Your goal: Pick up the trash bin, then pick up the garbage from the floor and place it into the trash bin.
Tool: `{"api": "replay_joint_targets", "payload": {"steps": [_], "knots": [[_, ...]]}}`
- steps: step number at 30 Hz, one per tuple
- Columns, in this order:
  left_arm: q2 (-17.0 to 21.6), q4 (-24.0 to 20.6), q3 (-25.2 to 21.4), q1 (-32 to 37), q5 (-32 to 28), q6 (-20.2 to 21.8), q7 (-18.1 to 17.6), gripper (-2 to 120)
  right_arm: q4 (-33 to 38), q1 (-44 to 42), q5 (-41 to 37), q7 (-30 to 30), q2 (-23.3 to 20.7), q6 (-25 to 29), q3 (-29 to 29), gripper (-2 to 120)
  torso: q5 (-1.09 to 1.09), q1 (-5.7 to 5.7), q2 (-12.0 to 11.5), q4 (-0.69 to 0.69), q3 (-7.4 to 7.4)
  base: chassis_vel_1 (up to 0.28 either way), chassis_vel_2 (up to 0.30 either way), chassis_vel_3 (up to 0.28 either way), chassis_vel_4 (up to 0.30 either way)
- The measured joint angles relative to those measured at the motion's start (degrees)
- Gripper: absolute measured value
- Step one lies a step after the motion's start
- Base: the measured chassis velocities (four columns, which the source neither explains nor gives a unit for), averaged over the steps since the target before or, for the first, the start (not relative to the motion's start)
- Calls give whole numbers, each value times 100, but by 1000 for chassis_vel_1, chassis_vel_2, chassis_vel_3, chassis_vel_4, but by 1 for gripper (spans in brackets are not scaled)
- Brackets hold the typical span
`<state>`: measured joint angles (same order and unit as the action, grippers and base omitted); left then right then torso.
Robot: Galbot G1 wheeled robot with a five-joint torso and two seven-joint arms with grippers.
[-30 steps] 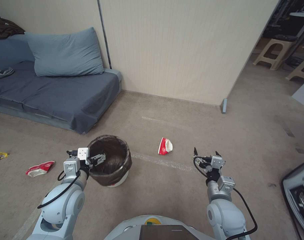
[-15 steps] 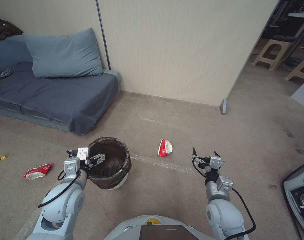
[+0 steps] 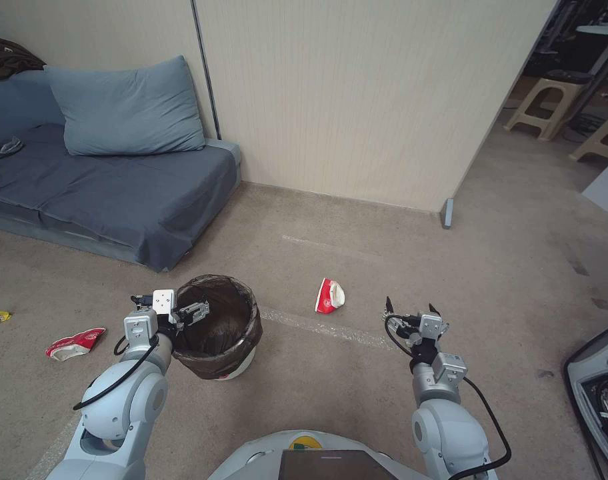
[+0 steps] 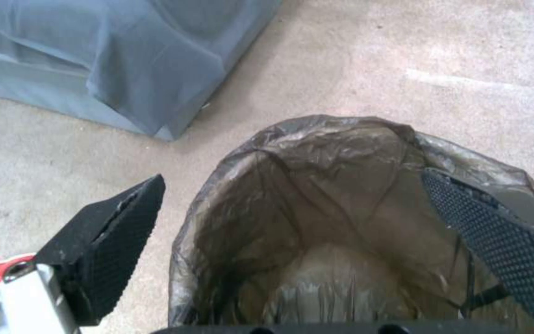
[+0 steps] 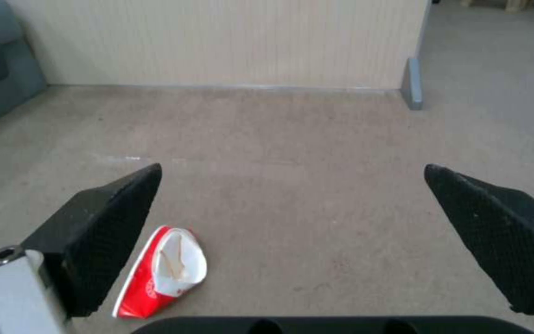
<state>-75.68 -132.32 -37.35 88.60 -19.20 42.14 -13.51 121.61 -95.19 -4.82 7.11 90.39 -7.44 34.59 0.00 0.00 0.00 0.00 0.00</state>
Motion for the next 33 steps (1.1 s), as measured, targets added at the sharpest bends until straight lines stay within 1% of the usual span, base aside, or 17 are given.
{"api": "replay_joint_targets", "payload": {"steps": [10,17,29,32,33], "knots": [[34,49,0,-50,-15,0,-18,100,5,2,28,0,27,-32,-19,100,0,0,0,0,0,0,0,0,0],[105,233,26,-200,-109,0,-17,100,-35,-36,84,0,58,-15,-18,100,0,0,0,0,0,0,0,0,0],[164,336,34,-284,-133,0,-5,100,-48,-84,117,2,61,8,-4,100,0,0,0,0,0,0,0,0,0],[219,421,36,-339,-224,0,-13,100,-56,-86,143,3,69,12,-11,100,0,0,0,1,0,0,0,0,0],[262,480,37,-388,-338,0,-53,100,-59,-88,154,3,69,13,-12,100,0,0,0,0,0,0,0,0,0]]}}
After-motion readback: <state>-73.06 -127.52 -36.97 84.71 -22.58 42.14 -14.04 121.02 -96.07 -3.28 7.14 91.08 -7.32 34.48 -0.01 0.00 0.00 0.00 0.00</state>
